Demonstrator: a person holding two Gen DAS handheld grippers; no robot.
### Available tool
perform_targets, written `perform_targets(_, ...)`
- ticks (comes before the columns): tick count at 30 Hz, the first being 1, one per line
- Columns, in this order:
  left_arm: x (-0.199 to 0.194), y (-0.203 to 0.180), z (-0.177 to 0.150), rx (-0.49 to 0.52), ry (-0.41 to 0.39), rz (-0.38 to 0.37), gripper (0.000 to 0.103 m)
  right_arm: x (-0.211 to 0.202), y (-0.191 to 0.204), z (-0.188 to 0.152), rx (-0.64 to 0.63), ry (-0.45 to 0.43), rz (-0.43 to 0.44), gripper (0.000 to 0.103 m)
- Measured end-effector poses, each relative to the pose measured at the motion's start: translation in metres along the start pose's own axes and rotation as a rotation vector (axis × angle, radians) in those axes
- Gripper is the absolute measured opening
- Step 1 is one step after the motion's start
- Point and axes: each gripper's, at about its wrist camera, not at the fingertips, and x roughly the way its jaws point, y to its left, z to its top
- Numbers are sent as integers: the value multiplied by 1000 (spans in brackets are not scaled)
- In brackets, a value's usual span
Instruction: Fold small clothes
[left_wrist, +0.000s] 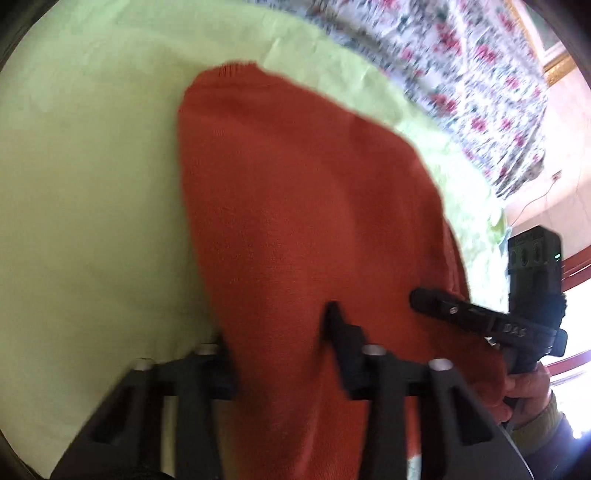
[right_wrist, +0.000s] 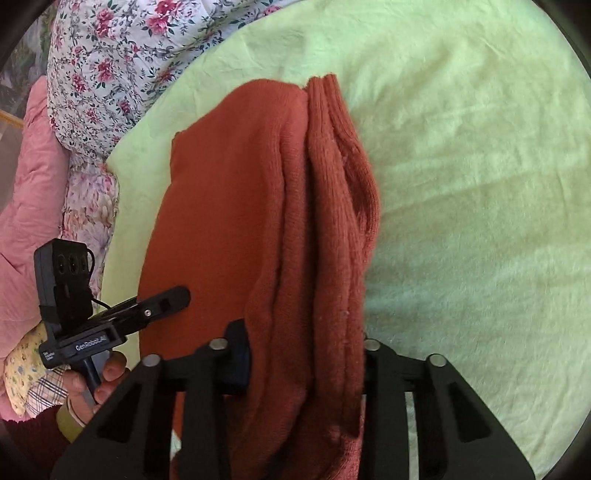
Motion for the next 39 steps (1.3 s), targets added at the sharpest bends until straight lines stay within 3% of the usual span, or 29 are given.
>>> perform_targets(3, -23, 0, -4, -9, -41, -37, 21, -7, 9, -4, 10, -25, 19, 30)
perform_targets(9, -85, 10, -27, 20, -103, 3, 20, -4, 49, -20, -4, -23, 117, 28)
perform_targets(16, -172, 76, -65, -65, -142, 76, 20, 33, 124, -45, -77, 41, 252, 28)
perform_targets(21, -198, 116, -90, -109, -164, 144, 20, 68, 169, -57, -151, 98, 301, 28)
perform_targets(25, -189, 153, -106, -163, -140, 184, 22, 94, 184, -61, -171, 137, 283, 28)
perform_targets(29, -176, 161, -110, -186, -115, 239, 35, 102, 173, -66, -154, 152, 233, 30)
perform_targets(31, -174, 159, -112, -174, -109, 266, 40, 103, 171, -67, -158, 156, 195, 36)
perform_targets(33, -172, 156, -114, -172, -98, 277, 52, 101, 170, -66, -166, 158, 171, 40)
perform_targets(39, -180, 147, -116, -148, -91, 297, 54, 77, 169, -61, -199, 98, 63, 62)
